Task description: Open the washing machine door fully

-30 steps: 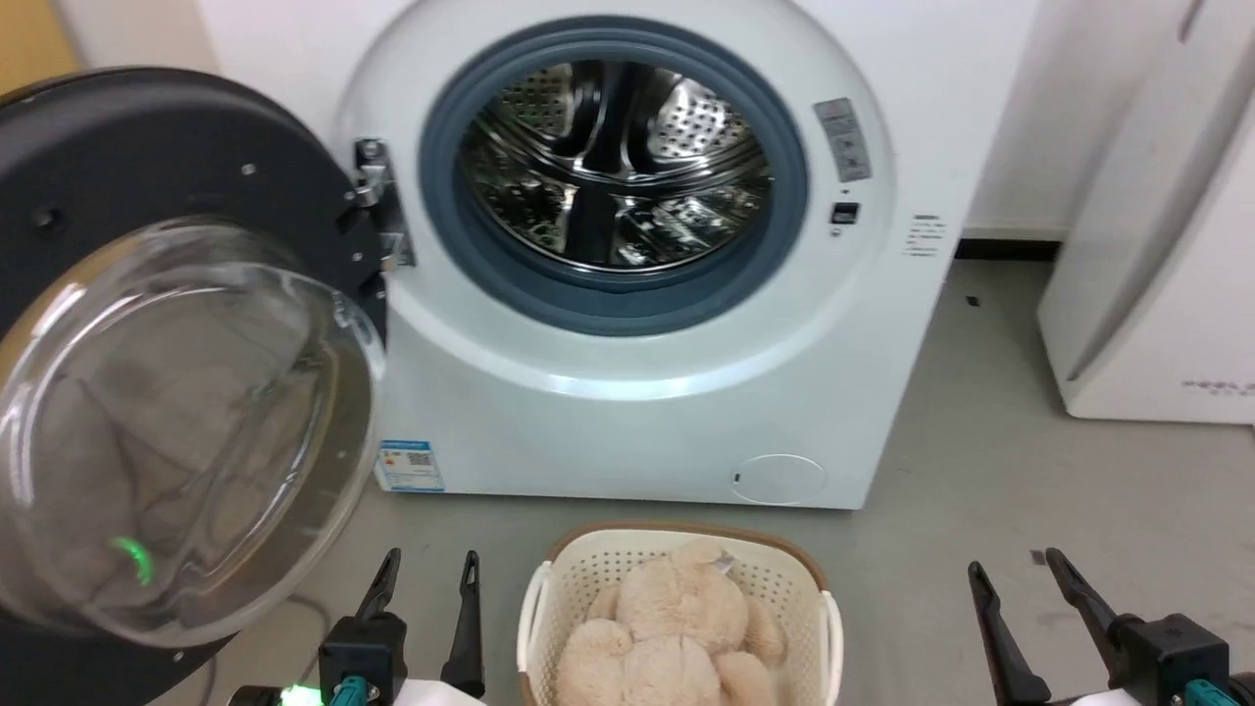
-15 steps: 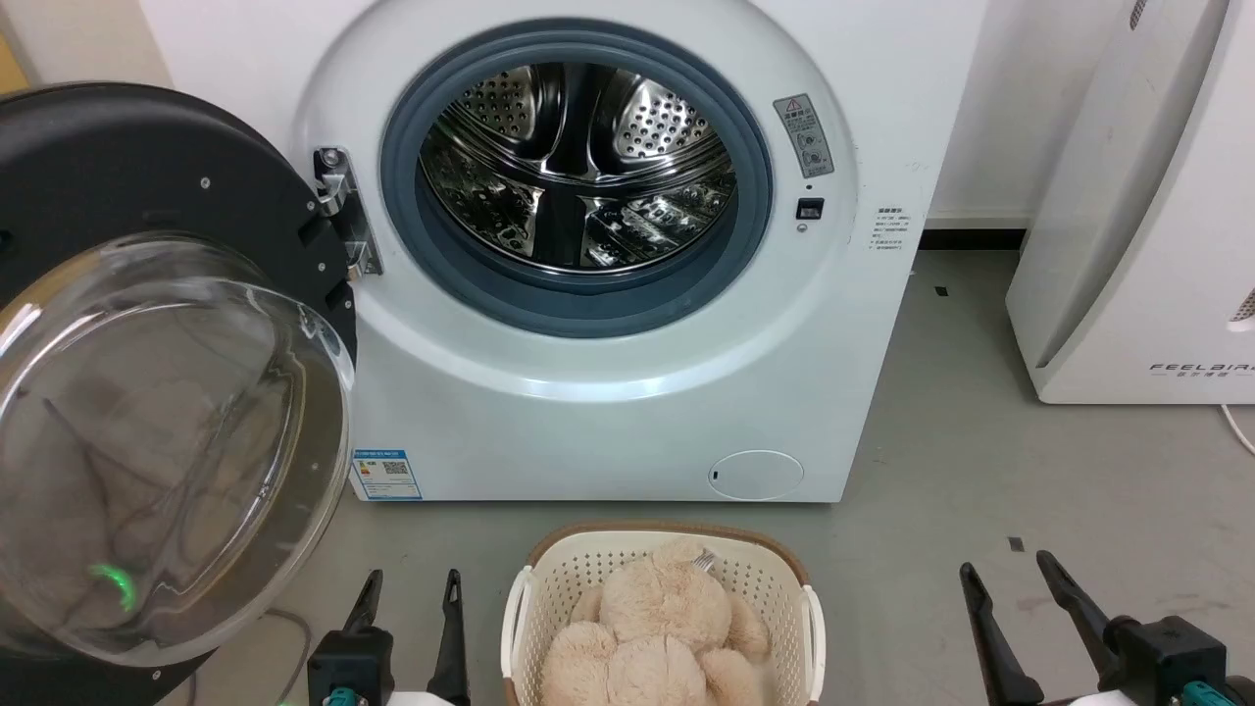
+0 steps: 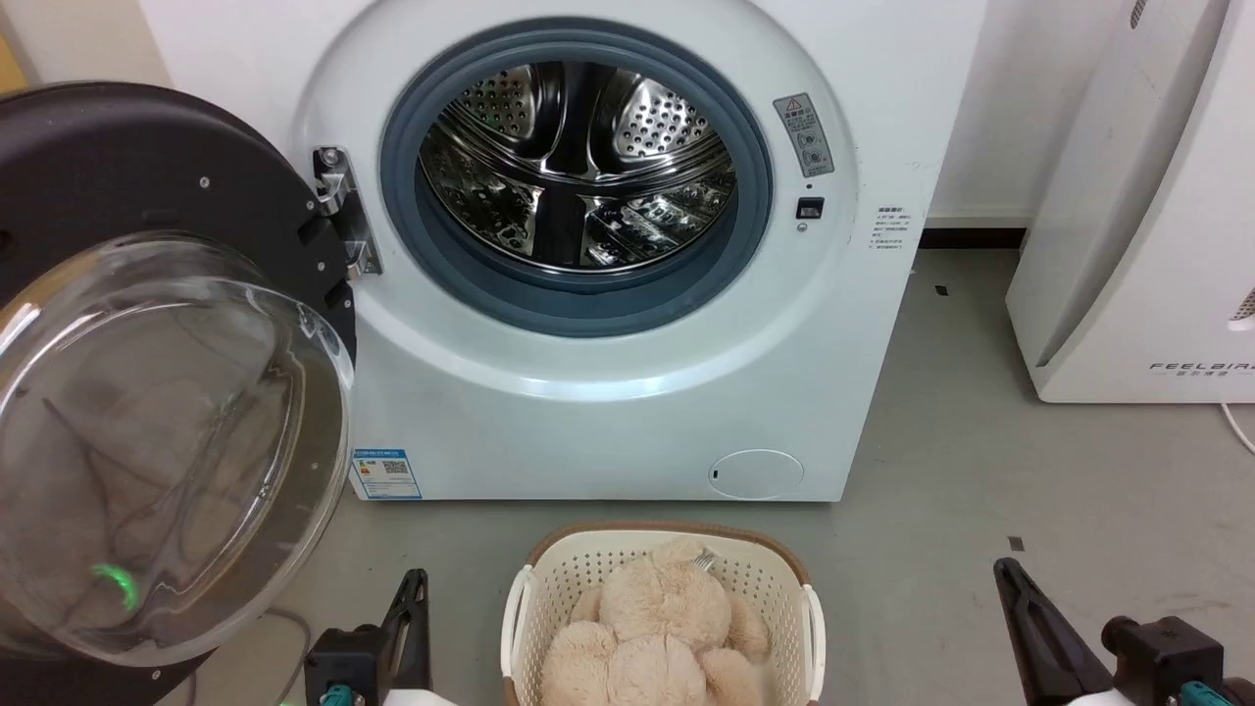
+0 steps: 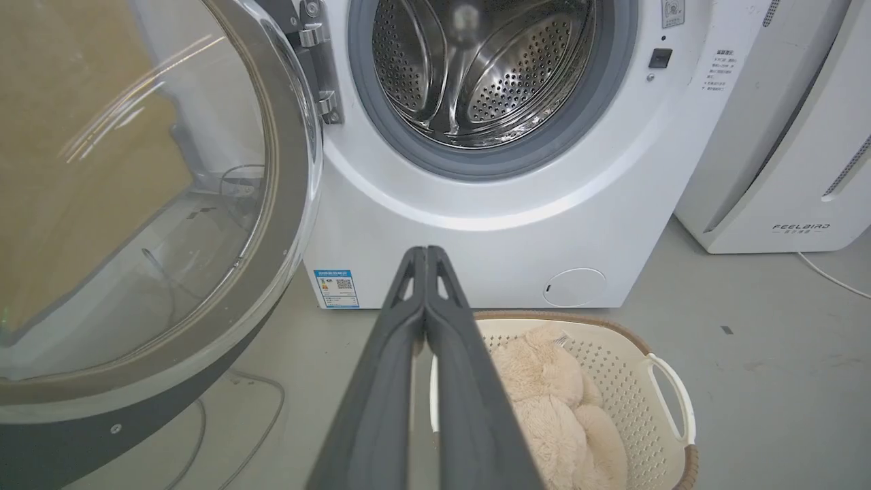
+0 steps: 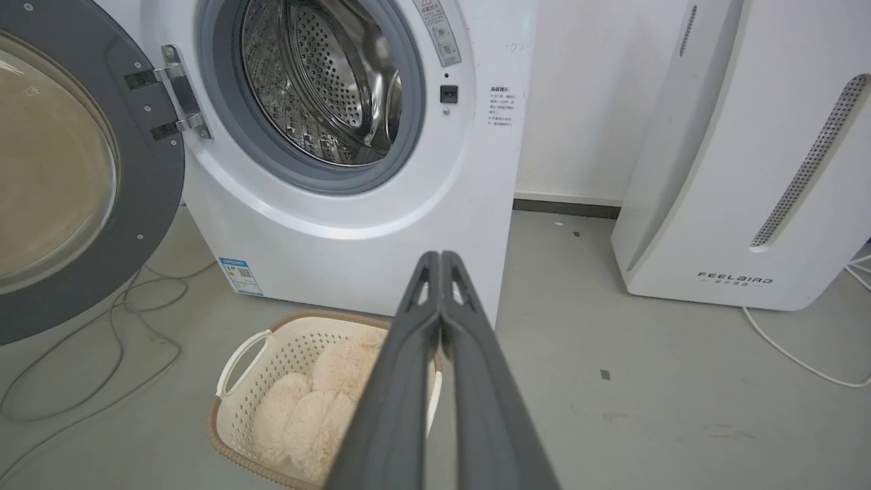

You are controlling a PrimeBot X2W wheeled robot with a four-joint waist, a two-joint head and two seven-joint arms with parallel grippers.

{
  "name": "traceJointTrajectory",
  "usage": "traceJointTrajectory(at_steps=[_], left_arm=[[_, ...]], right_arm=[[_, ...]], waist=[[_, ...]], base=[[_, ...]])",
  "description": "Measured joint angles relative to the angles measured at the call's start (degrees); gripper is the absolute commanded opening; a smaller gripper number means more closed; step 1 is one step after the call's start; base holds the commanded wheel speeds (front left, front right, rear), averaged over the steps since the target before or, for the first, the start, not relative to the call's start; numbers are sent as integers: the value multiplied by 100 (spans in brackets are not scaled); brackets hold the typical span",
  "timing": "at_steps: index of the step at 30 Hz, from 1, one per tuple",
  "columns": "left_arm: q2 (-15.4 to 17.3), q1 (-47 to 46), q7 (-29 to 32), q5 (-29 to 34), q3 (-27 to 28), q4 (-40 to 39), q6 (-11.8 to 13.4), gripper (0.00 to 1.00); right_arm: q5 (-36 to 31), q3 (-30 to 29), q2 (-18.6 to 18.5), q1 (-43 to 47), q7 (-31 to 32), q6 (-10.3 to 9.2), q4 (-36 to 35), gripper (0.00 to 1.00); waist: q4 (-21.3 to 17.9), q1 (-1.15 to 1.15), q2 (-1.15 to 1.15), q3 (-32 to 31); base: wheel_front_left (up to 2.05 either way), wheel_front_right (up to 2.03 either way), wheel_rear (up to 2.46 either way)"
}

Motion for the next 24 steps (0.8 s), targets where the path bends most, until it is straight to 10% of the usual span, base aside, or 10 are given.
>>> traceJointTrajectory(at_steps=[24], left_arm=[[-202,-7,143,311,380,-103,-347,0]], right_arm=[[-63,40,0,-137,-1,0,127,0]], waist=[[-22,0,0,66]], base=[[0,0,0]])
